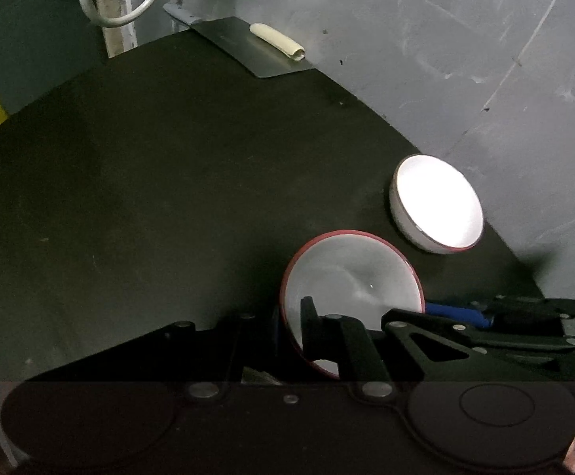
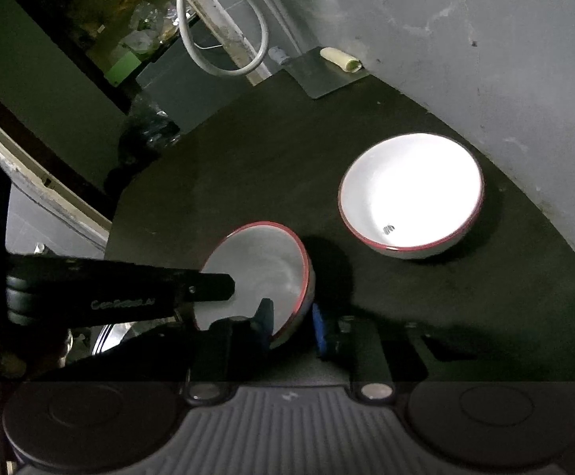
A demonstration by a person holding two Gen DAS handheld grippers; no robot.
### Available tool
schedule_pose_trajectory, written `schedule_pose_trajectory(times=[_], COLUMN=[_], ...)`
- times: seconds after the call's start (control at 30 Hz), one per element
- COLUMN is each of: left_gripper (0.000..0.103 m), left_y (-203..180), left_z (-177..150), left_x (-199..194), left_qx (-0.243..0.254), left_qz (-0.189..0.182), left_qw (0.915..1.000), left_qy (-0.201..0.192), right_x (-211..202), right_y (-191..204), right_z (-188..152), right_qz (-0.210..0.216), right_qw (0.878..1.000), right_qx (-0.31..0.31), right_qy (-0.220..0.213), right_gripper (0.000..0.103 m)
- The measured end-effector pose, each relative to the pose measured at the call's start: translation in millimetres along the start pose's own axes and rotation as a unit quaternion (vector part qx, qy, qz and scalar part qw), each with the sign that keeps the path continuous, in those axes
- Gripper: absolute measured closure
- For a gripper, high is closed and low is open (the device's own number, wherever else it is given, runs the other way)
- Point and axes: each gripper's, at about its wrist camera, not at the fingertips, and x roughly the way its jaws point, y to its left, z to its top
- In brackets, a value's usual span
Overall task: Organize plates and bowls
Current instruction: 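Lift the white bowl with both tools and carry it over the mixing bowl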
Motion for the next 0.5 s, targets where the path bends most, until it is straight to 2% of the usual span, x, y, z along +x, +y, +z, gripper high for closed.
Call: schedule_pose_trajectory(times=[0.17, 0.5], left_gripper=[0.093, 0.095], left_y=[-5.2, -4.0], left_z=[-7.4, -37.1], left_x=[-17.0, -74.8], left_qx=[-0.01, -0.038], left_qz=[-0.011, -0.037], left_qw=[0.9996, 0.9956], left_qy=[-0.026, -0.077], right_x=[-16.2, -61.9], right_y=[2.6, 28.7], right_z=[-3.0, -14.9], right_qz=[-0.001, 0.02], right_qw=[1.0, 0.999], right_qx=[-0.003, -0.036], right_qy=[-0.017, -0.033], right_gripper=[0.086, 0.086])
